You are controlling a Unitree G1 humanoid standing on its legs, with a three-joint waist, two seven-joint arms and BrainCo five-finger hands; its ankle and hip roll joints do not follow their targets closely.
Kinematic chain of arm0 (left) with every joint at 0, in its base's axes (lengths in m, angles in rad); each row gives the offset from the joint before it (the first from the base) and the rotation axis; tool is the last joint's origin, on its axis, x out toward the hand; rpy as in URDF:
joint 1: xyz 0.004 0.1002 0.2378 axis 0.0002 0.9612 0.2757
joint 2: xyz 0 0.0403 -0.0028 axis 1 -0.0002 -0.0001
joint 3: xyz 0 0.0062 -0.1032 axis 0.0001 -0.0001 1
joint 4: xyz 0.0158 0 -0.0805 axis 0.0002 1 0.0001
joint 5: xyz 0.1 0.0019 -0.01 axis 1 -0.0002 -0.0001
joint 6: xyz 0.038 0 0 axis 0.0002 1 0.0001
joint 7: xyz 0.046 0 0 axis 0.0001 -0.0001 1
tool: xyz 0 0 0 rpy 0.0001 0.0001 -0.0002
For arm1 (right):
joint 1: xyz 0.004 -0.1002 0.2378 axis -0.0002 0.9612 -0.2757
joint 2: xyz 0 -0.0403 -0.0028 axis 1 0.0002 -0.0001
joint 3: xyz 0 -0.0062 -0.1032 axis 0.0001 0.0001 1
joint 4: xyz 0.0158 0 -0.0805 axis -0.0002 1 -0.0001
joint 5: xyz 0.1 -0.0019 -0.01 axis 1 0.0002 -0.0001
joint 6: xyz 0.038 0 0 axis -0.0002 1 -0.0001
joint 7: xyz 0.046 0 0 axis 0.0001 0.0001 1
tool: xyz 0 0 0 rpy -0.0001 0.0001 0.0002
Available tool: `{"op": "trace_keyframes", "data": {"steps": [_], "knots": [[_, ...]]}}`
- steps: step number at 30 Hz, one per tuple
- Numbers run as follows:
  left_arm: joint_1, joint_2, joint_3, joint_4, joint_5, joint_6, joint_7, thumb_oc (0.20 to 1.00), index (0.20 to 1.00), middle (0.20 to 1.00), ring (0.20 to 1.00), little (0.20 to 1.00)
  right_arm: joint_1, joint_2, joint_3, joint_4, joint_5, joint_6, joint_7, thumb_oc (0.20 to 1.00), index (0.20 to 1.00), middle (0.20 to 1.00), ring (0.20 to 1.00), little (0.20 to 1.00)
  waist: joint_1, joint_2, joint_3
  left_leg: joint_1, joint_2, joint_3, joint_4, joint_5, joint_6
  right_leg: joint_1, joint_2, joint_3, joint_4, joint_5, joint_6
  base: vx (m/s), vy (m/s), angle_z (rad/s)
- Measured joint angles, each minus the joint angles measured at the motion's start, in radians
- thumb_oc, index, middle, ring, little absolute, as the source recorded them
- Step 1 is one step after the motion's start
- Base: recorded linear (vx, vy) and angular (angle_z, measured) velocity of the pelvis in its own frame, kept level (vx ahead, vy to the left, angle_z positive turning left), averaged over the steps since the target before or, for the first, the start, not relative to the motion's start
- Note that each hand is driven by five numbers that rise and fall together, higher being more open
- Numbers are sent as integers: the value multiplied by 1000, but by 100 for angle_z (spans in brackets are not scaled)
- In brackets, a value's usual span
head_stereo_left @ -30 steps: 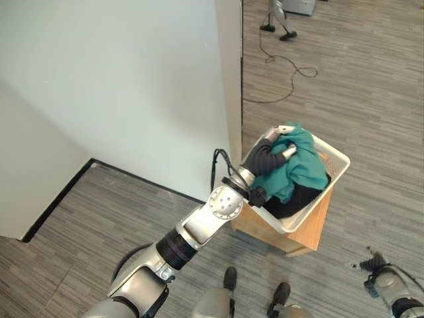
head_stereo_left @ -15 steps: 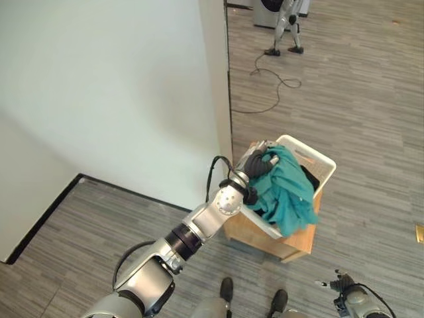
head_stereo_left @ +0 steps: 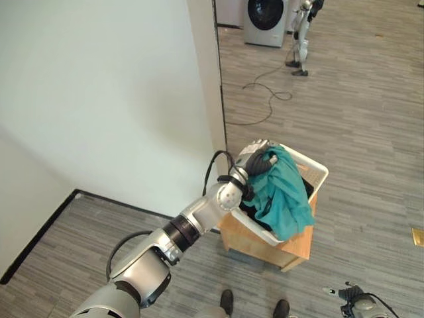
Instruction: Pick up bed clothes into laundry basket.
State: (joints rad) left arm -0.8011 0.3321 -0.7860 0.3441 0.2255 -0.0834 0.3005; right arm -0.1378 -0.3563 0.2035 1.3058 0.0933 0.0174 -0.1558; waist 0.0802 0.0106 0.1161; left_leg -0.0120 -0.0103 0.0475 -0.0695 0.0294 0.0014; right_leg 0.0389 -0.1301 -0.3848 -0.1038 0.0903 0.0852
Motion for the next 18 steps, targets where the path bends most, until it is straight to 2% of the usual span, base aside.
{"op": "trace_keyframes", "data": {"steps": [4, 10, 14, 18], "knots": [[-137, 13, -13, 4, 16, -1, 1, 200, 200, 200, 200, 200, -4, -14, 0, 7, 26, 1, 8, 1000, 1000, 1000, 1000, 1000, 0, 10, -9, -10, 0, 3, -1, 0, 0, -14, -1, 6, 0, 0, 2, 12, 26, -3], [-274, 4, -61, 45, 25, -1, 5, 200, 200, 200, 200, 200, -40, -27, 1, 11, 28, 5, 13, 1000, 1000, 1000, 1000, 1000, -26, 15, -13, -40, 0, 9, 1, 1, 1, -45, -1, 8, 0, 3, 3, 8, 36, -2], [-276, -12, -81, 66, 33, -1, 6, 200, 200, 200, 200, 200, -76, -47, 5, 14, 29, 7, 13, 1000, 1000, 1000, 1000, 1000, -31, 16, -13, -59, 1, 24, 0, 2, 3, -70, 0, 18, 0, 8, 3, -44, 62, -11], [-271, -7, -81, 83, 35, 9, 7, 200, 200, 200, 200, 200, -71, -24, 37, -14, 32, 0, 4, 1000, 1000, 1000, 1000, 1000, -38, 14, -12, -82, 2, 34, 0, 2, 4, -101, 3, 33, 0, 13, 1, -10, 47, -8]]}}
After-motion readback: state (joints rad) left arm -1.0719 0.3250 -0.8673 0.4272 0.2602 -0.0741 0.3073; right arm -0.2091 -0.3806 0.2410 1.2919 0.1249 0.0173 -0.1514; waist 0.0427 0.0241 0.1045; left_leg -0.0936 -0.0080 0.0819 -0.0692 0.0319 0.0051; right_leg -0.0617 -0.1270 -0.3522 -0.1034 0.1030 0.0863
